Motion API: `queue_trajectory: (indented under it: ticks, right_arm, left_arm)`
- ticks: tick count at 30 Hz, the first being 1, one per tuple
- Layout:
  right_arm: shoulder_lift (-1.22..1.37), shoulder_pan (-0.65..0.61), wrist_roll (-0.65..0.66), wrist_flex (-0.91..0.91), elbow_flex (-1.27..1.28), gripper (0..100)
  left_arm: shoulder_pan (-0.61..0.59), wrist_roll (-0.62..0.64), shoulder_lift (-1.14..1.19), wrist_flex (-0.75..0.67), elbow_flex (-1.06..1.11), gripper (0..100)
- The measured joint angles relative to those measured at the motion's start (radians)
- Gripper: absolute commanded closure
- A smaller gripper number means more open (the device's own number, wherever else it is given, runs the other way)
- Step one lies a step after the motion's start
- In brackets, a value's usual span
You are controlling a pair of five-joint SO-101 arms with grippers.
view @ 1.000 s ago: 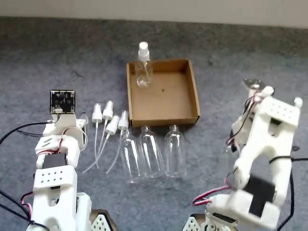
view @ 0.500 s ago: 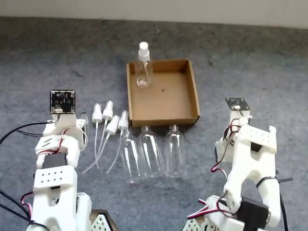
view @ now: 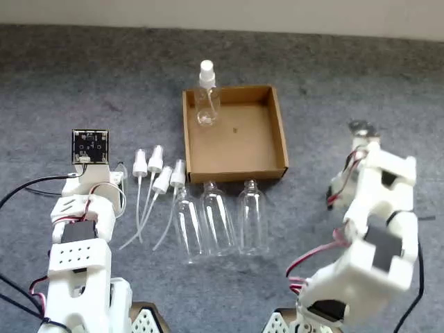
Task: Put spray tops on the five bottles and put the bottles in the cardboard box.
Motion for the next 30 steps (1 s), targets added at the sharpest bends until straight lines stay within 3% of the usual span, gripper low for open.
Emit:
queue_trajectory:
  ticks: [6, 11, 17, 21, 30]
  right_arm:
    - [0.29, 0.006, 0.203, 0.167, -0.448, 94.3]
    - [0.411, 0.005, 0.233, 0.353, -0.667, 82.6]
    - [0.434, 0.008, 0.222, 0.448, -0.776, 81.0]
    - [0.434, -0.003, 0.204, 0.5, -0.852, 73.8]
    - [0.434, -0.032, 0.203, 0.489, -0.862, 72.8]
  left_arm:
    - [0.0, 0.0, 0.0, 0.0, 0.0, 84]
    - [0.0, 0.0, 0.0, 0.0, 0.0, 84]
    - [0.0, 0.0, 0.0, 0.0, 0.0, 84]
    - [0.0, 0.0, 0.0, 0.0, 0.0, 84]
    - [0.0, 0.0, 0.0, 0.0, 0.0, 84]
